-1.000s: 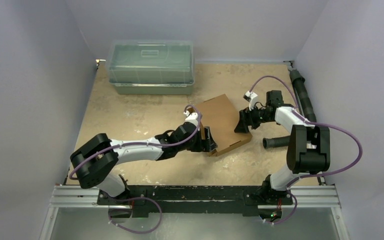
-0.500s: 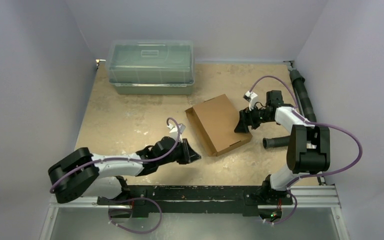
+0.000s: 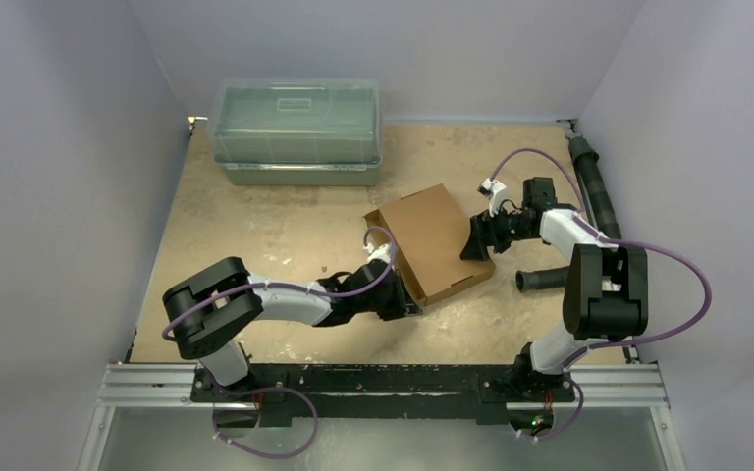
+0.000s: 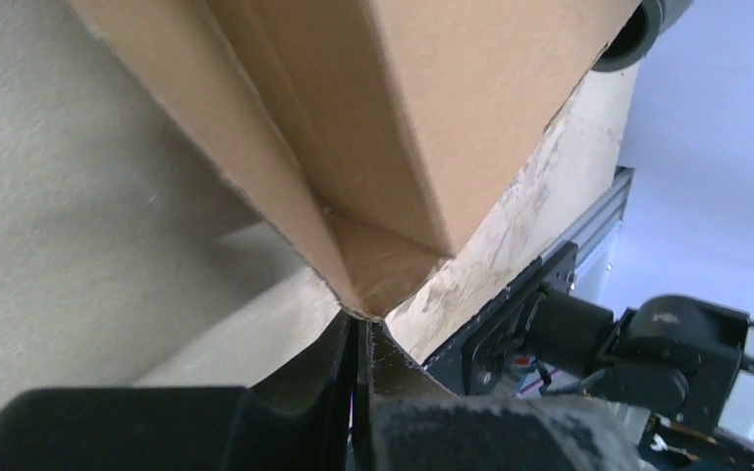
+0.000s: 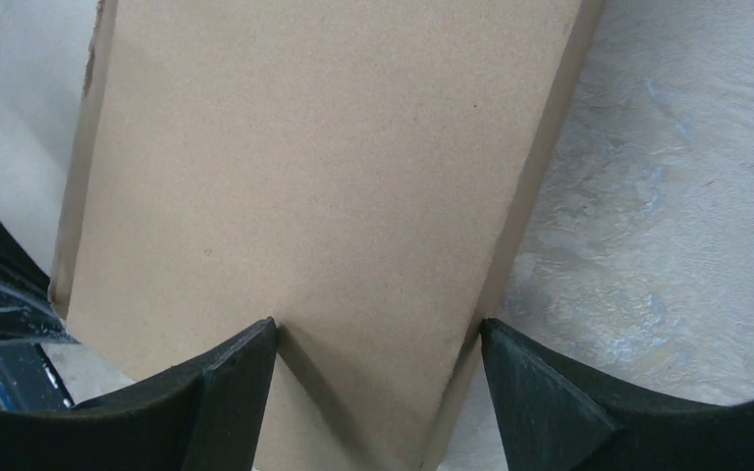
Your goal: Fold the paper box
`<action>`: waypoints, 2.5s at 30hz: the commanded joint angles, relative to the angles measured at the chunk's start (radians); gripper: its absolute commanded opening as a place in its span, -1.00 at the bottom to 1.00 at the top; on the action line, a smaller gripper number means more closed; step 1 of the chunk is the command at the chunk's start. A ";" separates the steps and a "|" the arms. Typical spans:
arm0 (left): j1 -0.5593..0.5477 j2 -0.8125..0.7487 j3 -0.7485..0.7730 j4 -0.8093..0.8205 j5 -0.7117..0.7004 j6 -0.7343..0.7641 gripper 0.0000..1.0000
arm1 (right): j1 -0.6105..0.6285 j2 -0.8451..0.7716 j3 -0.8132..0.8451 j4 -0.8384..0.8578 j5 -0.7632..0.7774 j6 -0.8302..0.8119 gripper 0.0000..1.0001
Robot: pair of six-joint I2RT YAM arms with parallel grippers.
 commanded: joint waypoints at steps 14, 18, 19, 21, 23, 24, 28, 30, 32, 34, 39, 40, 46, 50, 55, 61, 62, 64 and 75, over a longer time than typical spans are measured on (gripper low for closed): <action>-0.005 0.140 0.461 -0.439 -0.105 0.333 -1.00 | 0.012 0.013 0.011 -0.026 0.021 -0.017 0.55; -0.003 0.053 0.356 -0.323 -0.048 0.402 -0.94 | 0.012 0.012 0.011 -0.025 0.023 -0.017 0.56; -0.003 0.022 0.323 -0.305 -0.030 0.415 -0.84 | 0.012 0.014 0.011 -0.025 0.024 -0.017 0.55; -0.002 -0.043 0.261 -0.291 -0.017 0.431 -0.69 | 0.012 0.014 0.012 -0.025 0.025 -0.016 0.56; 0.005 -0.111 0.201 -0.293 -0.021 0.438 -0.58 | 0.012 0.018 0.012 -0.025 0.025 -0.015 0.55; 0.009 -0.149 0.171 -0.297 -0.029 0.437 -0.55 | 0.012 0.019 0.014 -0.025 0.026 -0.015 0.55; 0.056 -0.282 0.043 -0.317 -0.100 0.419 -0.40 | 0.012 0.020 0.014 -0.025 0.027 -0.013 0.56; 0.103 -0.331 -0.009 -0.302 -0.123 0.404 -0.23 | 0.013 0.020 0.015 -0.026 0.026 -0.013 0.56; 0.180 -0.361 -0.068 -0.252 -0.102 0.374 -0.02 | 0.013 0.022 0.016 -0.027 0.026 -0.015 0.55; 0.286 -0.378 -0.133 -0.152 -0.037 0.316 0.33 | 0.013 0.022 0.016 -0.027 0.024 -0.015 0.56; 0.488 -0.324 -0.228 0.204 0.143 0.186 0.61 | 0.013 0.026 0.017 -0.030 0.022 -0.015 0.55; 0.502 -0.297 -0.217 0.243 0.159 0.184 0.62 | 0.013 0.027 0.018 -0.029 0.021 -0.016 0.55; 0.553 -0.101 -0.081 0.337 0.203 0.209 0.64 | 0.021 0.029 0.020 -0.033 0.021 -0.019 0.55; 0.592 0.019 -0.001 0.374 0.219 0.233 0.66 | 0.021 0.026 0.018 -0.032 0.021 -0.018 0.55; 0.606 0.104 0.128 0.269 0.203 0.282 0.66 | 0.024 0.032 0.020 -0.033 0.021 -0.019 0.55; 0.606 0.199 0.226 0.218 0.228 0.288 0.52 | 0.038 0.035 0.023 -0.035 0.029 -0.019 0.55; 0.606 0.212 0.243 0.211 0.236 0.287 0.45 | 0.038 0.035 0.023 -0.035 0.030 -0.019 0.55; 0.606 0.236 0.271 0.204 0.253 0.280 0.17 | 0.038 0.037 0.023 -0.034 0.031 -0.018 0.55; 0.563 0.246 0.378 0.114 0.281 0.304 -0.90 | 0.073 0.036 0.023 -0.034 0.043 -0.019 0.55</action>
